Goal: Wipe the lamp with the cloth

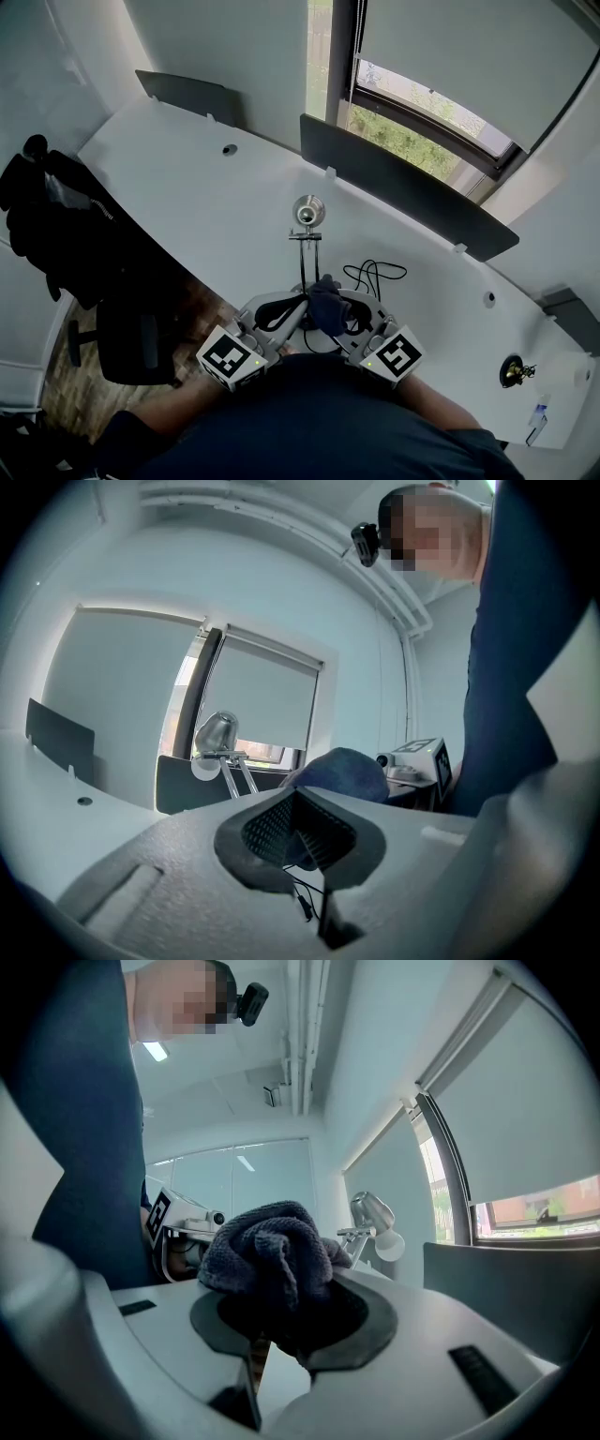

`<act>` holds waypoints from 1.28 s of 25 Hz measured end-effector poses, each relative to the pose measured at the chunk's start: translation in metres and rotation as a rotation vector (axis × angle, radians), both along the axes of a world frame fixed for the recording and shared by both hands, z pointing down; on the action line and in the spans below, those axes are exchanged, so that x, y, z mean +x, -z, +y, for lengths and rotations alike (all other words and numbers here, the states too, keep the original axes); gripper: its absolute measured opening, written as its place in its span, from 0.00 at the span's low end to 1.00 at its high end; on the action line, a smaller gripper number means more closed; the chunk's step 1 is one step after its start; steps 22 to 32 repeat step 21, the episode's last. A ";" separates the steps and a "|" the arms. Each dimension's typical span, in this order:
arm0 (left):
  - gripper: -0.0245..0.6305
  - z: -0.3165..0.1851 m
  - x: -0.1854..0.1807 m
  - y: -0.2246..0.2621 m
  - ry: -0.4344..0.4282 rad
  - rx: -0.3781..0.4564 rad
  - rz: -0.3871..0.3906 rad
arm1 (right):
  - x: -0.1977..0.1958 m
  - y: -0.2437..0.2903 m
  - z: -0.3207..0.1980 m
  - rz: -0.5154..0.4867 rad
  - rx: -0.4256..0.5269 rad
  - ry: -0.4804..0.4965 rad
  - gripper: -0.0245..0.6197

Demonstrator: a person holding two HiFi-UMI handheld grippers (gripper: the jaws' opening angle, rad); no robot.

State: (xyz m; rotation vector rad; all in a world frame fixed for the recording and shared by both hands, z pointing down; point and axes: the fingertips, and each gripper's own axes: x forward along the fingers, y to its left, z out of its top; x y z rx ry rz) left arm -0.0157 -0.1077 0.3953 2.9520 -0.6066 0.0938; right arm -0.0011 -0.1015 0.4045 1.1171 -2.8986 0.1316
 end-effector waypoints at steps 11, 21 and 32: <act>0.05 -0.001 -0.001 0.000 0.012 -0.034 0.009 | -0.001 -0.002 0.000 -0.004 -0.005 0.000 0.24; 0.05 -0.001 -0.003 0.000 0.013 -0.020 0.009 | -0.003 -0.001 0.000 -0.011 0.001 0.000 0.24; 0.05 -0.001 -0.003 0.000 0.013 -0.020 0.009 | -0.003 -0.001 0.000 -0.011 0.001 0.000 0.24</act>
